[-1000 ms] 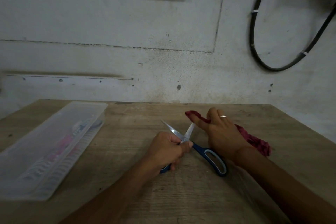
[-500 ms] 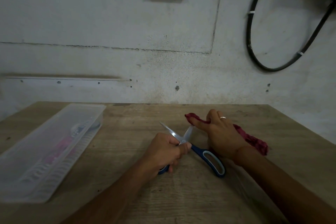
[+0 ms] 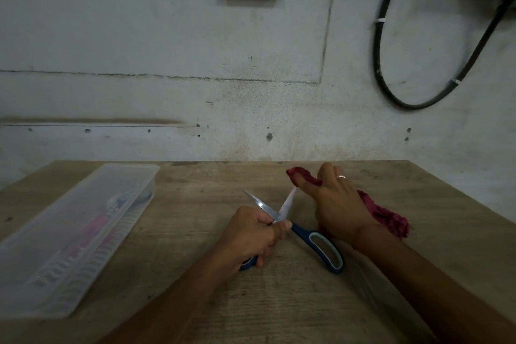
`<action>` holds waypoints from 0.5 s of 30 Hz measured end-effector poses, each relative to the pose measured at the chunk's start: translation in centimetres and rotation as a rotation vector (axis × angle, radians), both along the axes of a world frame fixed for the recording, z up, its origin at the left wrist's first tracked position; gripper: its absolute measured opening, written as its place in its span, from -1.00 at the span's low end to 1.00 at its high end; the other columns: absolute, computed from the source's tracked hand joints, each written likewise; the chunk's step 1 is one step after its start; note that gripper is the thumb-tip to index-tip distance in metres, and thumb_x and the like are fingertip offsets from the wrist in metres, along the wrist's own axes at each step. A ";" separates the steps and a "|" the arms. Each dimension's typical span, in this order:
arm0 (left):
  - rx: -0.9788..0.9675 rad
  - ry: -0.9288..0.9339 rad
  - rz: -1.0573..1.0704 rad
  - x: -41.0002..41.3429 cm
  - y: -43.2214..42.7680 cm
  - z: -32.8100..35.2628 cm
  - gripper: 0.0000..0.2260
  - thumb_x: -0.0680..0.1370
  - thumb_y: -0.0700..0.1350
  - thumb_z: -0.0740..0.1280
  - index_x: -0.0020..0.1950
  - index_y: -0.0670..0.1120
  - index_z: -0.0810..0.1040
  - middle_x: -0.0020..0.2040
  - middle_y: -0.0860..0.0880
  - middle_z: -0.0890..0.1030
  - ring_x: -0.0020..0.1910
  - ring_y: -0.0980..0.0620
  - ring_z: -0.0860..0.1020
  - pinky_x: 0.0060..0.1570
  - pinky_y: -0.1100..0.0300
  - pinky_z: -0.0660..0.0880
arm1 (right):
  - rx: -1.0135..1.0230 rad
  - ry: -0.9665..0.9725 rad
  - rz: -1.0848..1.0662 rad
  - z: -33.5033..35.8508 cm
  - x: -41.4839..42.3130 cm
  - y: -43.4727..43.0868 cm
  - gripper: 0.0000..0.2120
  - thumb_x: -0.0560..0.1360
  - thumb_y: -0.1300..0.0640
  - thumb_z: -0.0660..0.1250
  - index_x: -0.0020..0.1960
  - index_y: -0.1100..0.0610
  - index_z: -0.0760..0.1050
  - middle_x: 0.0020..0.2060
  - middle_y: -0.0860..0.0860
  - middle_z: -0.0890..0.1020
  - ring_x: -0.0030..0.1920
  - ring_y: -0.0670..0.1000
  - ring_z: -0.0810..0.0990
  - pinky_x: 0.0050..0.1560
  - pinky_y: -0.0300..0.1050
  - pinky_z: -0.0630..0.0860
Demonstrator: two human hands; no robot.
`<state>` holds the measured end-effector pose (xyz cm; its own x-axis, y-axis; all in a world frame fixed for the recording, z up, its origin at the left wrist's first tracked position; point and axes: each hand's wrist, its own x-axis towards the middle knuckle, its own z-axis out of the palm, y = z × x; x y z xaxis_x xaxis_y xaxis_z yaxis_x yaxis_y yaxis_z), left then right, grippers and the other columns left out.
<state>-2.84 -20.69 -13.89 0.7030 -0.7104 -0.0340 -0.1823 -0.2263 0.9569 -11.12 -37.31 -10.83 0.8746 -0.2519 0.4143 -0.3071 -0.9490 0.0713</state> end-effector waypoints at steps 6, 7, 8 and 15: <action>-0.021 -0.024 0.047 0.3 -0.2 -0.5 -0.73 0.53 -0.05 0.46 -0.22 -0.25 0.68 -0.53 -0.01 0.49 -0.63 0.08 0.37 -0.62 0.24 0.35 | -0.086 0.088 0.248 -1.9 -2.4 2.1 -0.28 0.45 0.24 0.30 0.51 -0.16 0.16 0.03 0.07 0.36 -0.03 0.04 0.27 -0.13 -0.09 0.23; -0.025 -0.033 0.045 0.3 -0.3 -0.6 -0.72 0.53 -0.04 0.46 -0.22 -0.25 0.68 -0.53 -0.02 0.50 -0.62 0.07 0.38 -0.62 0.24 0.35 | -0.105 0.090 0.209 -1.9 -2.2 1.9 -0.24 0.43 0.22 0.33 0.52 -0.17 0.13 0.04 0.07 0.35 -0.02 0.05 0.29 -0.12 -0.10 0.24; -0.028 -0.042 0.040 0.2 -0.2 -0.6 -0.71 0.53 -0.04 0.46 -0.24 -0.25 0.67 -0.53 -0.04 0.50 -0.62 0.05 0.39 -0.61 0.25 0.36 | -0.106 0.089 0.156 -1.6 -1.7 1.4 -0.20 0.42 0.19 0.36 0.53 -0.18 0.08 0.06 0.07 0.34 0.00 0.05 0.30 -0.10 -0.10 0.24; -0.008 -0.036 0.024 0.3 -0.3 -0.4 -0.71 0.53 -0.02 0.46 -0.22 -0.24 0.67 -0.51 -0.04 0.51 -0.62 0.05 0.39 -0.60 0.24 0.37 | -0.071 0.050 0.154 -0.6 -1.3 0.8 -0.19 0.42 0.23 0.36 0.51 -0.24 0.09 0.06 0.04 0.31 0.03 0.01 0.27 -0.07 -0.14 0.27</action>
